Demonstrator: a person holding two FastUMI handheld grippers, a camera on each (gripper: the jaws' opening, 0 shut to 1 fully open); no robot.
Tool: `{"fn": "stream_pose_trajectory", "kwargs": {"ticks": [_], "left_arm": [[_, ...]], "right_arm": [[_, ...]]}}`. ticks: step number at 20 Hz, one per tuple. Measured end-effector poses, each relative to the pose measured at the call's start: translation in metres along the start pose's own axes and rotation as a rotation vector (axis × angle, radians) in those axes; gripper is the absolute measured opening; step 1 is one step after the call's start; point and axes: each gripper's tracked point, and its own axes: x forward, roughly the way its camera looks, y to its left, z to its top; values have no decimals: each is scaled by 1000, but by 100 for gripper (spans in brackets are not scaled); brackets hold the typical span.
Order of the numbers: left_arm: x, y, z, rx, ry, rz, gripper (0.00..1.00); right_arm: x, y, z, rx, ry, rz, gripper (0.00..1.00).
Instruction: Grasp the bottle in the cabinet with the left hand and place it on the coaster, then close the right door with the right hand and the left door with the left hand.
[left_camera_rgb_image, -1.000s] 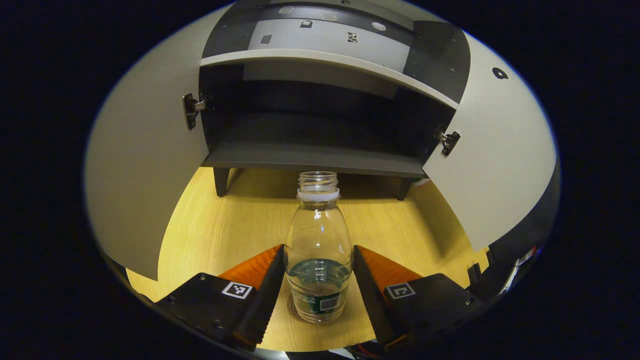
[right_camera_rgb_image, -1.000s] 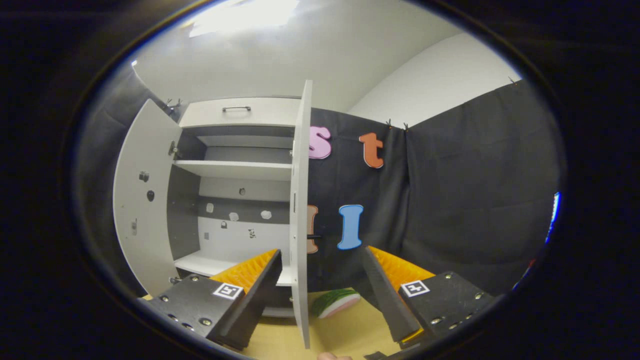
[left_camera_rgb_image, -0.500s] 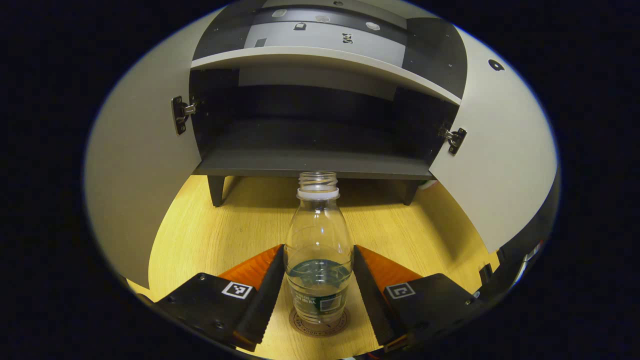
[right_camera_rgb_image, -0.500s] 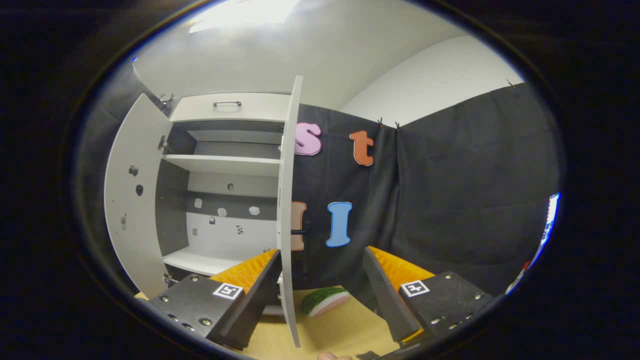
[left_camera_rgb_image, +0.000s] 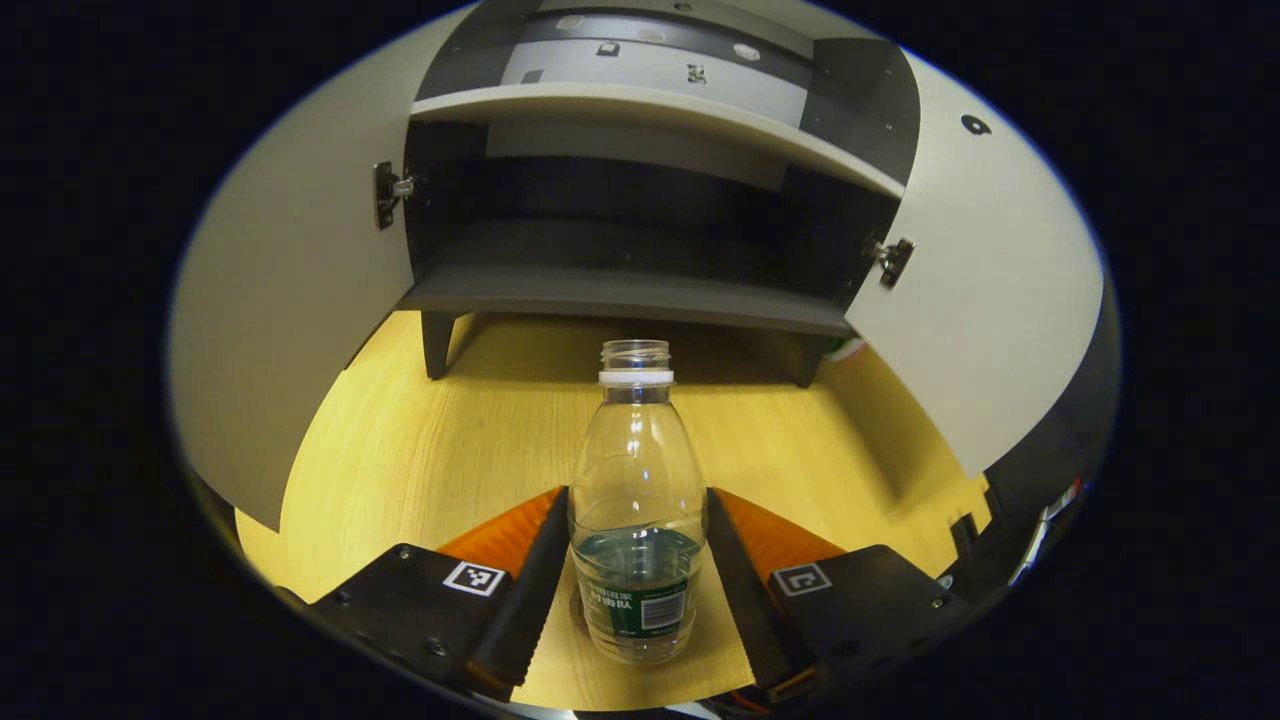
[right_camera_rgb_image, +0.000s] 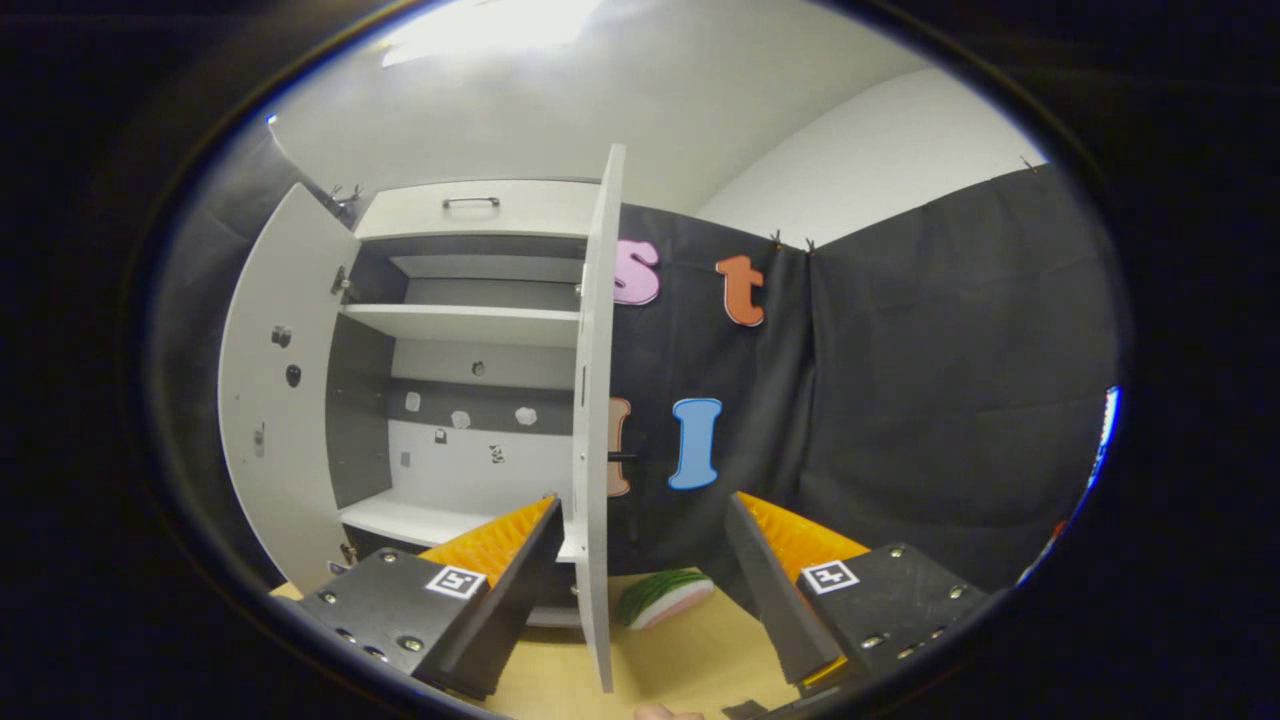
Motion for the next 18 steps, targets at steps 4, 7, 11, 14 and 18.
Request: {"fn": "stream_pose_trajectory", "kwargs": {"ticks": [4,7,11,14,18], "left_arm": [[-4,6,30,6,-156,9,82],[1,8,29,-39,-185,12,82],[5,16,24,-51,-229,57,82],[1,17,12,-13,-236,88,82],[-7,12,3,54,-259,107,82]], "right_arm": [[-1,2,-4,25,15,17,97],[-1,2,-6,27,21,30,99],[0,-1,-6,-7,28,40,99],[1,-1,-9,-21,36,43,99],[4,3,-17,-34,55,54,99]]}}
